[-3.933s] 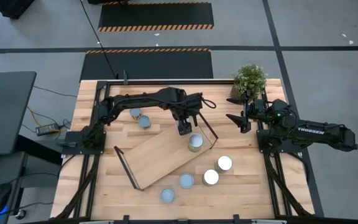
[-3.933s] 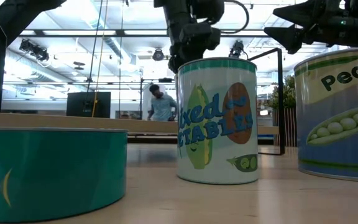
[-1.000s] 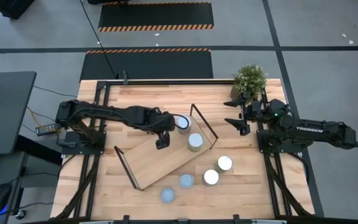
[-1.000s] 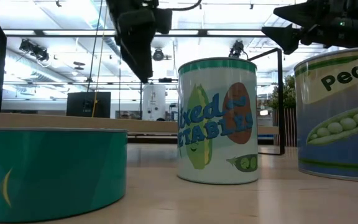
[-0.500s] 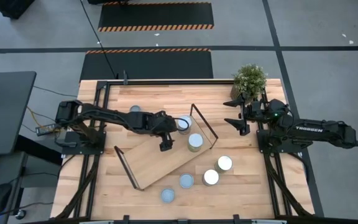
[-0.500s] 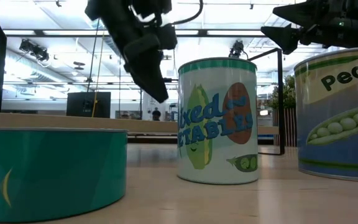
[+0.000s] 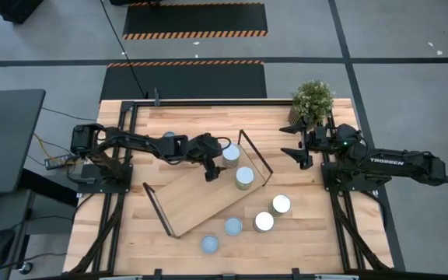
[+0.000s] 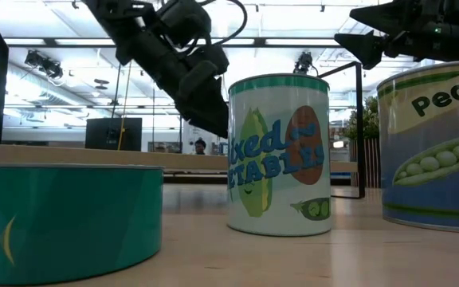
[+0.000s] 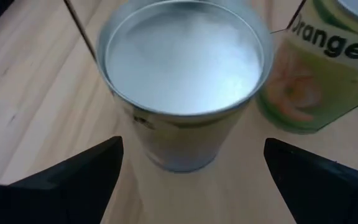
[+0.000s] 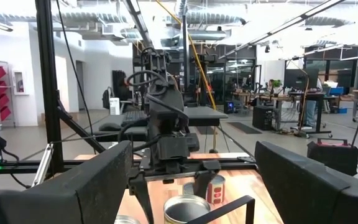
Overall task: Pick and place cans onto a shelf
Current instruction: Put the canned peaches on the shelf, then put the canned carrots on the shelf
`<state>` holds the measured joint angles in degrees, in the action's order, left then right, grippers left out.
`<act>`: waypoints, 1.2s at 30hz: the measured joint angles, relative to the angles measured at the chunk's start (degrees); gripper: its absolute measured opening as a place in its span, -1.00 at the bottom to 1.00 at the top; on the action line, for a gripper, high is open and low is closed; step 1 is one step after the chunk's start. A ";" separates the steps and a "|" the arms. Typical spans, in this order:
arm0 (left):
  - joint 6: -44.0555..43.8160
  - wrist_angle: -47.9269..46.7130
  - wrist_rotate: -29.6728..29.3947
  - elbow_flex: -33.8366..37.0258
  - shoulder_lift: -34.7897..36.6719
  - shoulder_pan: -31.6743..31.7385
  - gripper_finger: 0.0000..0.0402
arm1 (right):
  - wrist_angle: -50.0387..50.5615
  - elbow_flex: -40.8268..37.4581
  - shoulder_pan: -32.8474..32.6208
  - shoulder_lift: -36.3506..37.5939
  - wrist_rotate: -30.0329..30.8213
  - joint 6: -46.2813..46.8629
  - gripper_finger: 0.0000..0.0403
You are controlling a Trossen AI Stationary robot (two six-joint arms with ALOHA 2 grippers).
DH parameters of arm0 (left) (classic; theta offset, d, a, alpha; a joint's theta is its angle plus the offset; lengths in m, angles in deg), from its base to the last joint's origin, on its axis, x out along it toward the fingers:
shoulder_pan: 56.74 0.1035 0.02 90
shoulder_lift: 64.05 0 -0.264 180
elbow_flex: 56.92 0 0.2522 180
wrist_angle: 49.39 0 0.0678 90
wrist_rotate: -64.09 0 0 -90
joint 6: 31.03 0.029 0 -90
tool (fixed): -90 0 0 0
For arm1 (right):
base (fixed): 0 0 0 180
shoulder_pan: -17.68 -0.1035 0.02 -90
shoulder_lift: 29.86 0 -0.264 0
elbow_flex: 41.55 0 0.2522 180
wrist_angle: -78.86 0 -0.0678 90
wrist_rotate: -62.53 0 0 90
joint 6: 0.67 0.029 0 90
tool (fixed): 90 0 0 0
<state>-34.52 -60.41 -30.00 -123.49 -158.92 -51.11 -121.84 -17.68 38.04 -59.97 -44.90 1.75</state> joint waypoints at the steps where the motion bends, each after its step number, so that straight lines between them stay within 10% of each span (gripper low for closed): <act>1: -0.28 0.67 0.56 0.47 0.00 0.02 0.97 | 0.00 0.00 0.00 0.00 0.00 0.00 0.73; 36: -5.05 -1.16 4.29 1.09 11.17 -4.63 0.97 | -0.58 0.00 -1.01 -2.64 -0.51 -1.16 0.73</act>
<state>-39.56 -61.57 -25.71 -122.40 -147.75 -55.74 -122.42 -17.68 37.04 -62.61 -45.41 0.59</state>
